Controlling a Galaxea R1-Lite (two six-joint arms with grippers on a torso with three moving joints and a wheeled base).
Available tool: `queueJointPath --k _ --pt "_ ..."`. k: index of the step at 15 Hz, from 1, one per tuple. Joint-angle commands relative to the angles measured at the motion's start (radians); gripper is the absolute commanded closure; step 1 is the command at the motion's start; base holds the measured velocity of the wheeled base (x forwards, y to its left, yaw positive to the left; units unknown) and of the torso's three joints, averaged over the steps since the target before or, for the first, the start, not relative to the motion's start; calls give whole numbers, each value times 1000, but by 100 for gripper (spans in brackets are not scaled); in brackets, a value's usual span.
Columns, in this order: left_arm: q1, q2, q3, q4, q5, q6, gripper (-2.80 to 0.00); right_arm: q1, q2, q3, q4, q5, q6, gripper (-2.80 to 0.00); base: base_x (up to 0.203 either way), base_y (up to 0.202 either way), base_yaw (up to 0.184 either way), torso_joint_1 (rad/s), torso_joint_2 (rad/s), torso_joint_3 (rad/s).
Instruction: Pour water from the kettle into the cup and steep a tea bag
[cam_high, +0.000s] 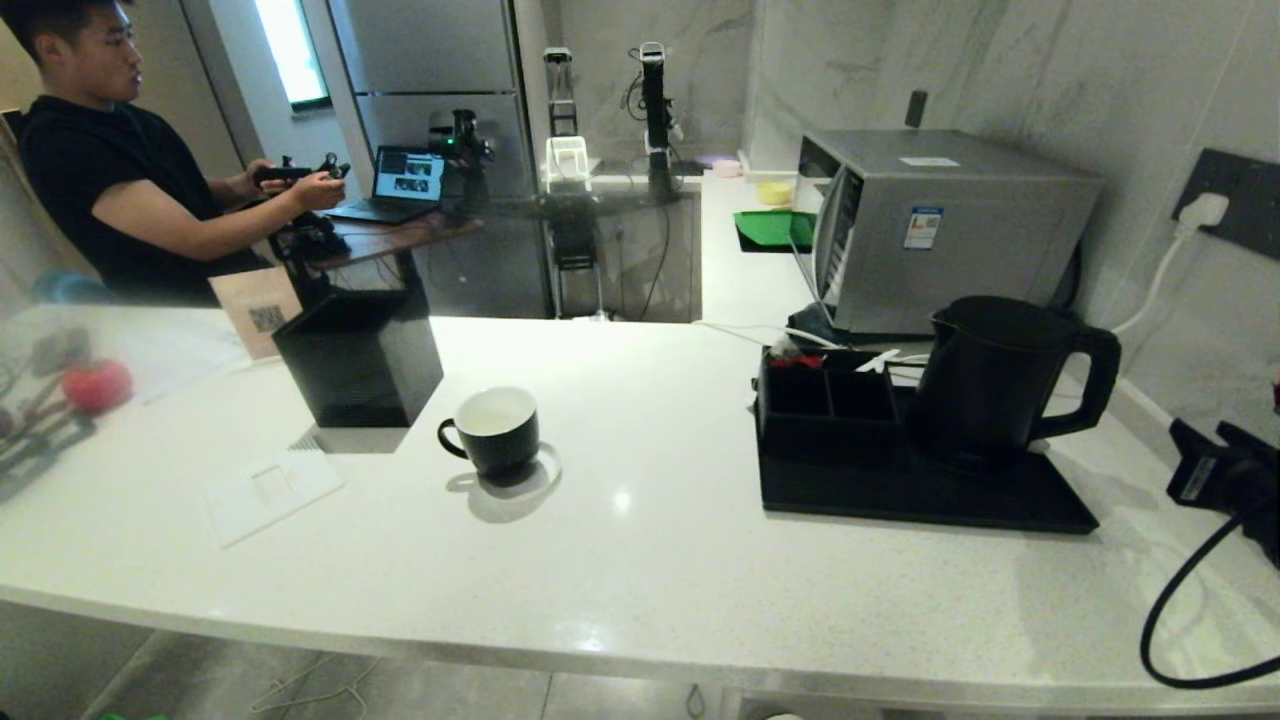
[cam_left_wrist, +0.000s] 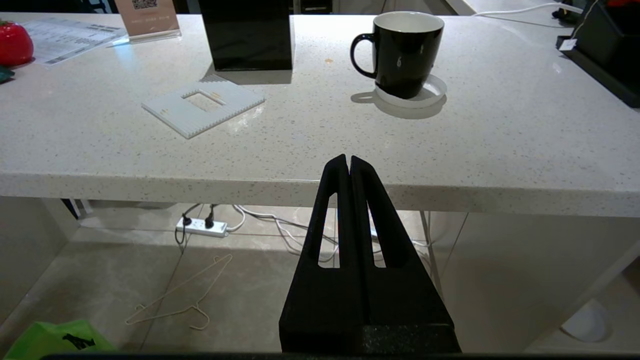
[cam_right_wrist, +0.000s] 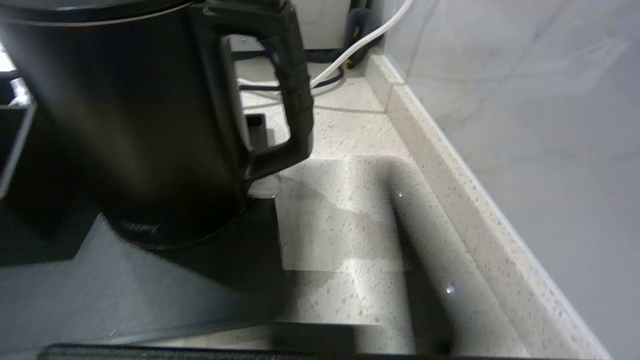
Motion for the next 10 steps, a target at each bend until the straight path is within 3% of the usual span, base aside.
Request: queueJointPath --k 1,6,10 --pt "0 0 0 0 0 0 0 0 -26 21 -7 6 0 0 0 0 0 0 0 0" --pt "0 0 0 0 0 0 0 1 -87 64 5 24 2 0 0 0 0 0 0 0" --pt "0 0 0 0 0 2 0 1 -152 136 8 85 4 0 0 0 0 0 0 0"
